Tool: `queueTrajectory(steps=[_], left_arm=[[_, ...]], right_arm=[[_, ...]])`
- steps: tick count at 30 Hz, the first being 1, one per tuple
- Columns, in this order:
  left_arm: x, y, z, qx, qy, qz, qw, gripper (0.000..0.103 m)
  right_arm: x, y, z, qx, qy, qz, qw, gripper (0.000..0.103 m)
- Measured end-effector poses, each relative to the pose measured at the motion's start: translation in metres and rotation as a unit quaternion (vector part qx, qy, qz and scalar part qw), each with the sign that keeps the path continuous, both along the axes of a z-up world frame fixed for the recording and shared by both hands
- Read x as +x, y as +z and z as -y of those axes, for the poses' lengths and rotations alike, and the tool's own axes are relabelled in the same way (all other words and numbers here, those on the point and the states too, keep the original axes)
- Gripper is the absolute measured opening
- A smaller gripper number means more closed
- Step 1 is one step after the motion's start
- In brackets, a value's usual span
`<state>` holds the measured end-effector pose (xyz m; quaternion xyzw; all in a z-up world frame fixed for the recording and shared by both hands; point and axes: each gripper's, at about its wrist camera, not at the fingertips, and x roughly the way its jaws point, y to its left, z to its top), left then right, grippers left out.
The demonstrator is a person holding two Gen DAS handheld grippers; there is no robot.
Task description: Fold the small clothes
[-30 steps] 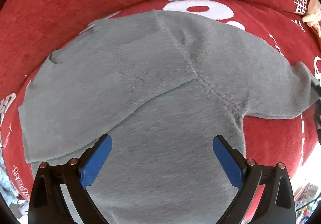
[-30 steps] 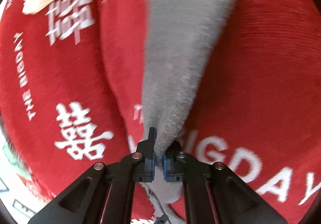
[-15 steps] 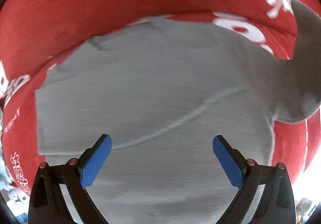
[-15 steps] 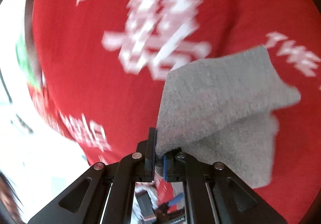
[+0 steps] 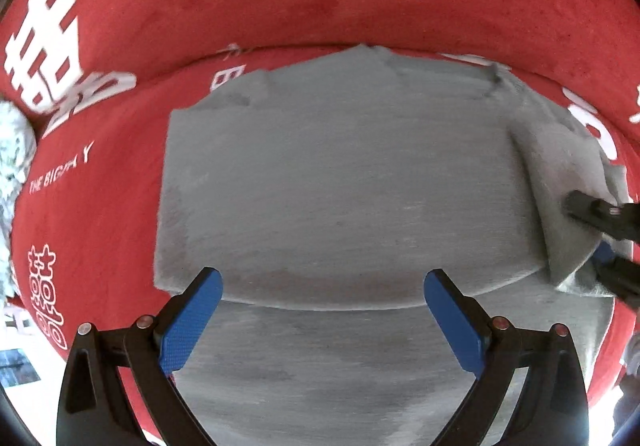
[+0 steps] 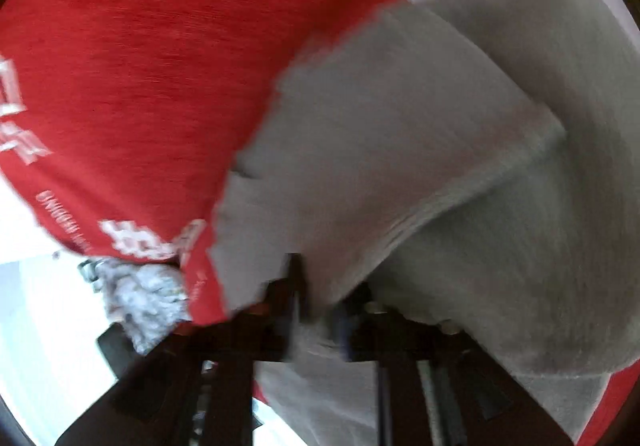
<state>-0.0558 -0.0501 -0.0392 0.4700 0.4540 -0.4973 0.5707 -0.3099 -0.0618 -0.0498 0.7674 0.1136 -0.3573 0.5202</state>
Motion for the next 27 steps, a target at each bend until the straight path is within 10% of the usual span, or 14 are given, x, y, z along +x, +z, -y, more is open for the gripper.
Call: queueTrajectory(steps=[5, 8, 12, 17, 22, 27], left_arm=[[0.026, -0.002, 0.003, -0.002, 0.019, -0.018, 0.9997, 0.102], [0.043, 0.002, 0.008, -0.014, 0.030, -0.034, 0.9989, 0.102], [0.063, 0.009, 0.007, -0.030, 0.040, -0.050, 0.9975, 0.102], [0.088, 0.010, 0.005, -0.030, 0.063, -0.054, 0.9961, 0.102], [0.102, 0.003, 0.001, -0.018, 0.084, -0.069, 0.9939, 0.102], [0.092, -0.004, 0.003, -0.005, 0.068, -0.096, 0.9930, 0.102]], right_arm=[[-0.024, 0.014, -0.006, -0.013, -0.089, -0.027, 0.996, 0.046], [-0.017, 0.023, 0.009, -0.029, -0.093, -0.055, 0.994, 0.009], [0.042, 0.057, 0.036, -0.112, 0.024, -0.090, 0.989, 0.009], [0.149, 0.065, 0.028, -0.159, 0.220, -0.118, 0.955, 0.009], [0.190, 0.031, -0.006, -0.105, 0.327, -0.164, 0.925, 0.018], [0.136, 0.042, -0.030, -0.095, 0.276, -0.134, 0.947, 0.057]])
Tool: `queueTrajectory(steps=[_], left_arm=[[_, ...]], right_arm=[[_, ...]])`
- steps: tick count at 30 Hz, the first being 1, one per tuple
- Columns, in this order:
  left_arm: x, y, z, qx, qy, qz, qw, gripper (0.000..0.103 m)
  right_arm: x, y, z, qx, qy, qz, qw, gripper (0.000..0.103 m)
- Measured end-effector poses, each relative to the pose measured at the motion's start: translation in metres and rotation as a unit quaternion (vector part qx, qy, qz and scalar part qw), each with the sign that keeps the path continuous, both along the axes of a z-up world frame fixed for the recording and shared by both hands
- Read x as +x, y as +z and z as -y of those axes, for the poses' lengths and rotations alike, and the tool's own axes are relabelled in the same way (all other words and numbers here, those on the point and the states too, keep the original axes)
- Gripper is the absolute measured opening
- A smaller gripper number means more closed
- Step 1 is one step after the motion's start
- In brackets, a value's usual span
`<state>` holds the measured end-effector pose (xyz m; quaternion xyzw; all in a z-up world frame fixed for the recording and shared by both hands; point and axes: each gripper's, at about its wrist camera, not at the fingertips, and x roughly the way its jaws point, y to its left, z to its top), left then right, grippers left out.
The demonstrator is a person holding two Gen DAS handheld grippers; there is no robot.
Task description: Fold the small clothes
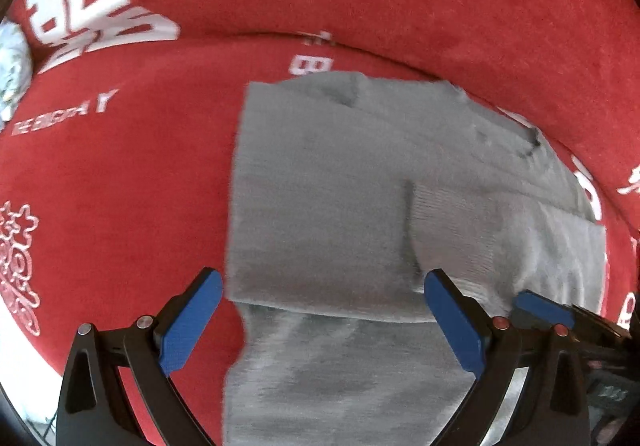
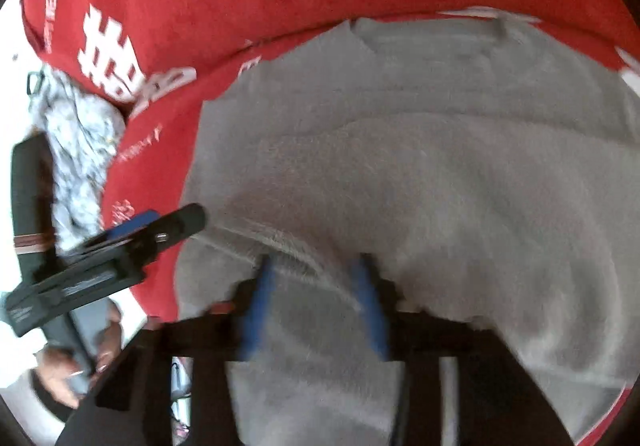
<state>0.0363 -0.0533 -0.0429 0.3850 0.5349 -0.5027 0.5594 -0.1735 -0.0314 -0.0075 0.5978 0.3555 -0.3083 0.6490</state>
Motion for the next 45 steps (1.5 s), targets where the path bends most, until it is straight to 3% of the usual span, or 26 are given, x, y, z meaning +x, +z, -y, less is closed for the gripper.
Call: queueTrajectory(steps=[3, 5, 8, 10, 13, 14, 15, 18, 20, 25, 30, 34, 37, 41, 45], left_arm=[[-0.013, -0.006, 0.005, 0.011, -0.008, -0.040, 0.9991, 0.102], [-0.020, -0.013, 0.010, 0.023, -0.006, -0.057, 0.9981, 0.102], [-0.031, -0.018, 0.015, 0.028, -0.005, -0.083, 0.9962, 0.099], [-0.038, -0.019, 0.017, 0.030, -0.012, -0.089, 0.9955, 0.075], [-0.048, -0.019, 0.021, 0.034, -0.034, -0.065, 0.9967, 0.039], [-0.050, -0.017, 0.023, 0.034, -0.042, -0.066, 0.9963, 0.017], [-0.048, -0.016, 0.023, 0.034, -0.042, -0.067, 0.9963, 0.015], [-0.042, -0.009, 0.019, 0.021, -0.035, -0.062, 0.9972, 0.007], [-0.039, -0.010, 0.014, 0.024, -0.033, -0.056, 0.9976, 0.007], [-0.039, -0.008, -0.001, 0.022, -0.046, -0.047, 0.9976, 0.007], [-0.040, 0.002, -0.012, 0.019, -0.063, -0.020, 0.9976, 0.007], [-0.034, 0.014, -0.016, 0.008, -0.062, 0.001, 0.9981, 0.007], [-0.032, 0.023, -0.012, -0.001, -0.062, 0.003, 0.9981, 0.007], [-0.043, 0.023, 0.004, -0.006, -0.071, 0.006, 0.9974, 0.007], [-0.071, 0.013, 0.023, -0.010, -0.080, 0.006, 0.9967, 0.007]], right_arm=[[-0.050, 0.001, -0.013, 0.033, -0.084, 0.007, 0.996, 0.057], [-0.091, -0.004, -0.027, 0.065, -0.159, 0.016, 0.985, 0.057], [-0.157, -0.011, -0.054, 0.097, -0.274, 0.027, 0.956, 0.057], [-0.188, -0.019, -0.067, 0.111, -0.344, 0.035, 0.932, 0.057], [-0.215, -0.027, -0.075, 0.111, -0.423, 0.074, 0.896, 0.053], [-0.218, -0.030, -0.074, 0.112, -0.439, 0.080, 0.888, 0.030], [-0.216, -0.030, -0.071, 0.111, -0.442, 0.071, 0.888, 0.006], [-0.213, -0.014, -0.055, 0.072, -0.403, 0.043, 0.911, 0.006], [-0.209, -0.003, -0.045, 0.043, -0.366, 0.020, 0.930, 0.006], [-0.235, -0.024, -0.053, 0.059, -0.319, -0.024, 0.946, 0.006], [-0.240, -0.022, -0.059, 0.063, -0.325, -0.017, 0.943, 0.007], [-0.238, -0.006, -0.065, 0.070, -0.284, -0.019, 0.956, 0.023], [-0.237, 0.020, -0.069, 0.027, -0.263, -0.040, 0.964, 0.033], [-0.263, 0.031, -0.057, -0.001, -0.303, -0.068, 0.951, 0.047], [-0.282, 0.006, -0.026, 0.010, -0.339, -0.060, 0.939, 0.047]])
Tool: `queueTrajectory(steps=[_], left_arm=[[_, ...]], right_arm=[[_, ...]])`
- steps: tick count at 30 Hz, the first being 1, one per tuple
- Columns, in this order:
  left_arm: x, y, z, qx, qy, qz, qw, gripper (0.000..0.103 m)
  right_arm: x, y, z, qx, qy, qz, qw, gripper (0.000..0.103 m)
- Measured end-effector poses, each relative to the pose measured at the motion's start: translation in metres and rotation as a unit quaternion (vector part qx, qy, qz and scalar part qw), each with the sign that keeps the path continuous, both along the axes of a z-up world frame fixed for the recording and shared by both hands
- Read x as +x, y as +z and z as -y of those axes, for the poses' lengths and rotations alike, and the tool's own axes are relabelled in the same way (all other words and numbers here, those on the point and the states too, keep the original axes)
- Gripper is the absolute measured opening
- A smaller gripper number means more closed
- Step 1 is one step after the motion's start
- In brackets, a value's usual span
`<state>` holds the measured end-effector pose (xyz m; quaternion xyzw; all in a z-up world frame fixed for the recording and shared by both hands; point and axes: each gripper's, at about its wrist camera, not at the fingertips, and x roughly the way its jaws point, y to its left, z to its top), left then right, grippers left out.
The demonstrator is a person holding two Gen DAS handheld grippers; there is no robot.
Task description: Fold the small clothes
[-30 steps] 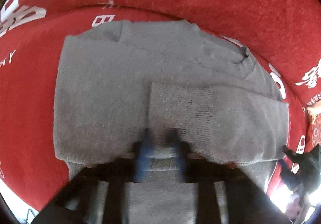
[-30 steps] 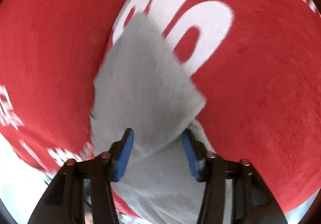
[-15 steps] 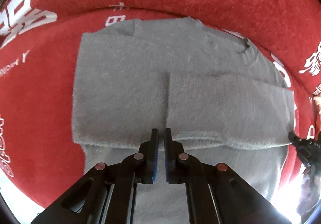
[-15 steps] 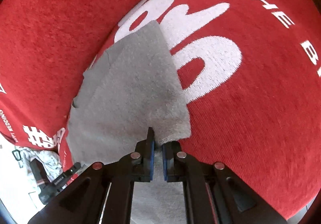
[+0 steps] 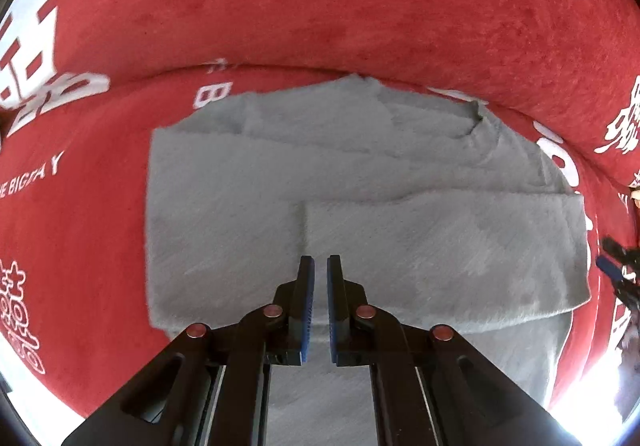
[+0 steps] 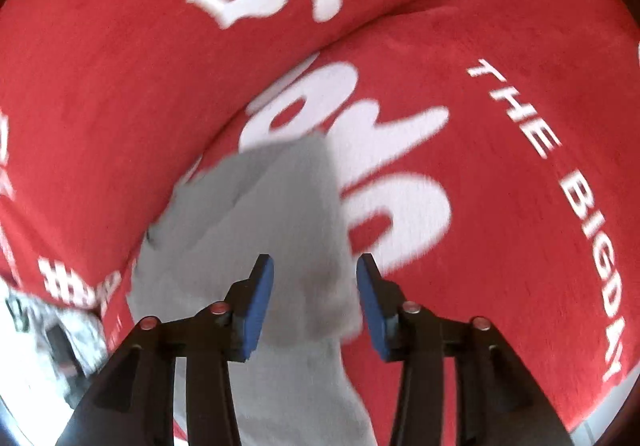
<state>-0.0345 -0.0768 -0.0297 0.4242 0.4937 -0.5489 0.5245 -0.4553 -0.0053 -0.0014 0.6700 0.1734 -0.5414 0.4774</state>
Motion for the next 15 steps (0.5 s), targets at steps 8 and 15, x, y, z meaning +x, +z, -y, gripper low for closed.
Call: queueTrajectory(steps=[8, 15], left_arm=[[-0.016, -0.021, -0.001, 0.023, -0.006, 0.019, 0.9995, 0.007], [-0.018, -0.022, -0.007, 0.023, -0.020, 0.030, 0.9991, 0.007]], right_arm=[[0.017, -0.015, 0.036, 0.006, 0.072, -0.015, 0.997, 0.009], [0.016, -0.025, 0.037, 0.029, 0.102, -0.095, 0.990, 0.011]])
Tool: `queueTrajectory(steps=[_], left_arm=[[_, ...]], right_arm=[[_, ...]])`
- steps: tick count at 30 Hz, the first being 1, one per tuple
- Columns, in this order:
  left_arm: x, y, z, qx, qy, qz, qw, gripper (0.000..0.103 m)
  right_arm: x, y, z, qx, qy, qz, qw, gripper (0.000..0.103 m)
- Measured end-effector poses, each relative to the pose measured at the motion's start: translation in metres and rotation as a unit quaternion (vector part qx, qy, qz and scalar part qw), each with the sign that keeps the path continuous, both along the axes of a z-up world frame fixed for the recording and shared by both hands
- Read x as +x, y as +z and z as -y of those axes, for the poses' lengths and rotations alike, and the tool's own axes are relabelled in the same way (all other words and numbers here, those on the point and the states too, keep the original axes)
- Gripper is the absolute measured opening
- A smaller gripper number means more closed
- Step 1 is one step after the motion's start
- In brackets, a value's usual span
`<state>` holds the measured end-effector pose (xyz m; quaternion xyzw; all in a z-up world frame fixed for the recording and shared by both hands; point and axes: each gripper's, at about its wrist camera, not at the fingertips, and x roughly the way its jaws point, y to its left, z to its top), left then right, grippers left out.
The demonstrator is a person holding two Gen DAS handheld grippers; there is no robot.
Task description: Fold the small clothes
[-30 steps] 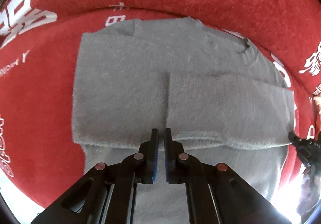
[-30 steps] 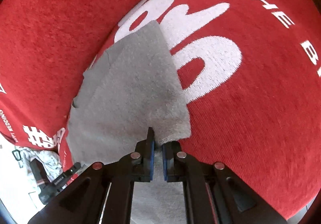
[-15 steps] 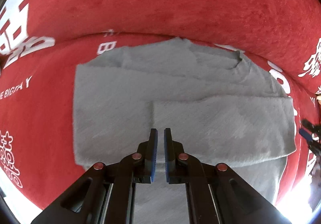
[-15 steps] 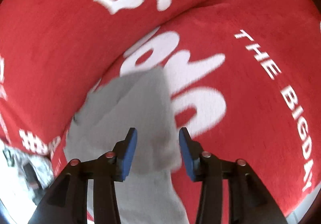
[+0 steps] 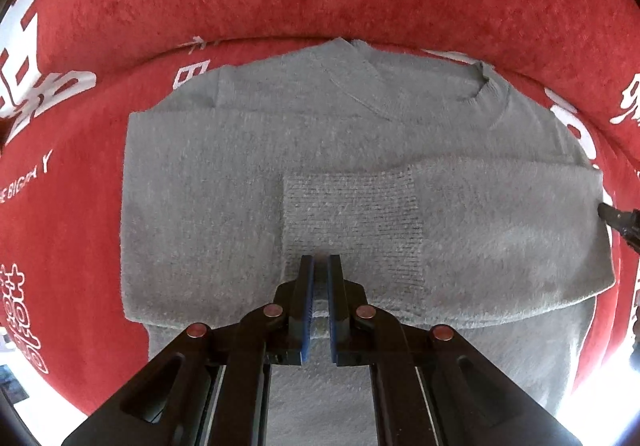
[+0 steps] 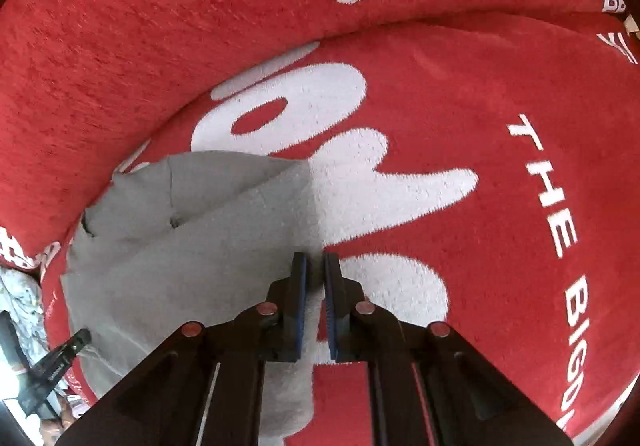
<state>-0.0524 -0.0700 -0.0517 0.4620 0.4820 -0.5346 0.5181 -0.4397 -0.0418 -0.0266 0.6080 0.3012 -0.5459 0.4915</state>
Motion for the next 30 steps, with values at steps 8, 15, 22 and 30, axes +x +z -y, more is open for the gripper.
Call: queueTrajectory(steps=[8, 15, 22, 30], left_arm=[[0.013, 0.010, -0.012, 0.009, 0.004, 0.002, 0.9999, 0.007], [0.035, 0.015, -0.033, 0.019, 0.013, 0.018, 0.9996, 0.007], [0.057, 0.005, -0.042, 0.041, 0.034, 0.010, 0.9985, 0.007], [0.080, 0.002, -0.056, 0.044, 0.052, 0.000, 0.9977, 0.007]], right_arm=[[0.016, 0.038, -0.032, -0.006, -0.029, 0.019, 0.999, 0.027], [0.096, 0.045, -0.064, 0.001, 0.013, 0.181, 0.983, 0.034], [0.195, -0.003, -0.055, 0.042, -0.049, 0.364, 0.929, 0.034], [0.242, -0.036, -0.046, 0.084, -0.079, 0.381, 0.917, 0.034]])
